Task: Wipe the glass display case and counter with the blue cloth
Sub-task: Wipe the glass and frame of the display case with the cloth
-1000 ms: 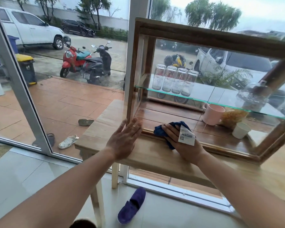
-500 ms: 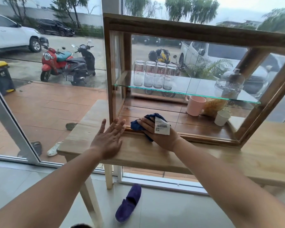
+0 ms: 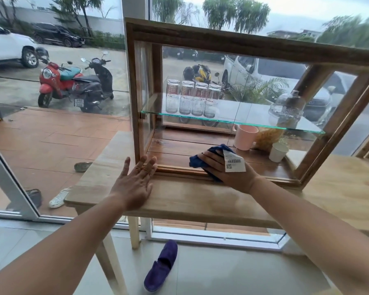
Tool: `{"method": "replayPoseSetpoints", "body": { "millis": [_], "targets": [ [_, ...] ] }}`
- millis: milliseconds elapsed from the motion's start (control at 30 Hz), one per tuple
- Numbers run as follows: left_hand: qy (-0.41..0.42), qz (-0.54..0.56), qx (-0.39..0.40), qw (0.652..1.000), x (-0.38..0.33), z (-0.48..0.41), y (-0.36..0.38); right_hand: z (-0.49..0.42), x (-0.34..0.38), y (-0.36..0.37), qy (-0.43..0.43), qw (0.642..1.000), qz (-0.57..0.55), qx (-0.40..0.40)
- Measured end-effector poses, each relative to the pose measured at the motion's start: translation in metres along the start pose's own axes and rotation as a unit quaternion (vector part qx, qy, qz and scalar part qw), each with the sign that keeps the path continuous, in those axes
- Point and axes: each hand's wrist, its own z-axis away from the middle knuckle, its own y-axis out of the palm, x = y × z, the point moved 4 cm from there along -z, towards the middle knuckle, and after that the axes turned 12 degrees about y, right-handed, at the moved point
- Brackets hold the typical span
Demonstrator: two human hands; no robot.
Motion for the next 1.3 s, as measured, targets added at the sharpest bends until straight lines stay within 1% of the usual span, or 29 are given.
{"method": "replayPoseSetpoints", "body": {
  "millis": [33,100,233,267,333,400,433,500,533,567,600,633,700,767,800,867,900,933,1000,1033,1100,1167,1233,1267,1300],
  "targets": [
    [0.0,0.002,-0.001,1.0,0.0,0.0,0.0,-0.011,-0.008,-0.005,0.007,1.0,0.001,-0.012],
    [0.002,0.003,-0.004,1.0,0.0,0.0,0.0,-0.03,-0.036,-0.019,0.042,0.997,0.046,-0.04],
    [0.003,0.005,-0.006,1.0,-0.001,-0.001,0.0,-0.056,-0.112,-0.05,0.213,0.972,0.014,-0.095],
    [0.004,0.006,-0.006,1.0,-0.001,-0.002,-0.001,-0.057,-0.117,-0.053,0.236,0.966,0.012,-0.104],
    [0.006,0.008,-0.002,1.0,-0.002,-0.003,-0.001,-0.051,-0.105,-0.044,0.246,0.963,0.013,-0.108],
    [0.009,0.008,0.003,1.0,-0.002,-0.003,0.0,-0.03,-0.075,-0.023,0.233,0.971,0.003,-0.057],
    [0.012,0.009,0.006,1.0,-0.003,-0.003,0.0,-0.014,-0.055,-0.011,0.205,0.979,0.006,-0.023],
    [0.015,0.012,0.011,1.0,-0.002,-0.003,0.0,0.023,-0.018,0.01,0.103,0.993,0.03,0.046],
    [0.016,0.014,0.011,1.0,-0.002,-0.003,0.0,0.038,-0.004,0.016,0.053,0.995,0.044,0.077],
    [0.018,0.014,0.007,1.0,-0.003,-0.003,-0.001,0.047,0.002,0.018,0.019,0.993,0.055,0.1],
    [0.021,0.012,-0.004,1.0,-0.005,-0.001,-0.003,0.049,0.002,0.015,0.009,0.993,0.052,0.105],
    [0.028,0.006,-0.029,0.999,-0.007,0.001,-0.007,0.044,-0.003,0.01,0.018,0.995,0.041,0.095],
    [0.055,-0.027,-0.102,0.993,-0.016,0.004,-0.02,0.024,-0.026,-0.004,0.094,0.994,0.033,0.05],
    [0.098,-0.058,-0.165,0.98,-0.032,0.002,-0.032,-0.002,-0.063,-0.024,0.198,0.98,0.012,-0.004],
    [0.125,-0.069,-0.184,0.972,-0.041,-0.002,-0.037,-0.016,-0.08,-0.034,0.246,0.969,0.004,-0.029],
    [0.164,-0.074,-0.206,0.962,-0.062,-0.015,-0.043,-0.034,-0.1,-0.05,0.321,0.943,-0.006,-0.089],
    [0.167,-0.072,-0.208,0.961,-0.071,-0.022,-0.046,-0.038,-0.101,-0.051,0.345,0.932,-0.01,-0.112],
    [0.161,-0.071,-0.203,0.963,-0.08,-0.03,-0.048,-0.036,-0.098,-0.048,0.354,0.928,-0.014,-0.116],
    [0.141,-0.065,-0.184,0.971,-0.098,-0.047,-0.049,-0.017,-0.076,-0.031,0.326,0.942,-0.02,-0.081],
    [0.132,-0.058,-0.172,0.975,-0.106,-0.056,-0.047,0.0,-0.062,-0.02,0.287,0.956,-0.02,-0.05],
    [0.12,-0.044,-0.153,0.98,-0.12,-0.07,-0.044,0.045,-0.032,0.001,0.176,0.984,-0.013,0.033],
    [0.114,-0.021,-0.161,0.98,-0.132,-0.081,-0.042,0.086,-0.02,0.012,0.073,0.992,0.005,0.098],
    [0.097,0.001,-0.176,0.98,-0.135,-0.085,-0.039,0.102,-0.035,0.009,0.023,0.992,0.029,0.118],
    [0.09,0.008,-0.182,0.979,-0.135,-0.088,-0.037,0.103,-0.051,0.006,0.021,0.993,0.049,0.107],
    [0.088,0.011,-0.185,0.979,-0.134,-0.09,-0.036,0.1,-0.071,0.001,0.04,0.994,0.062,0.083]
  ]
}}
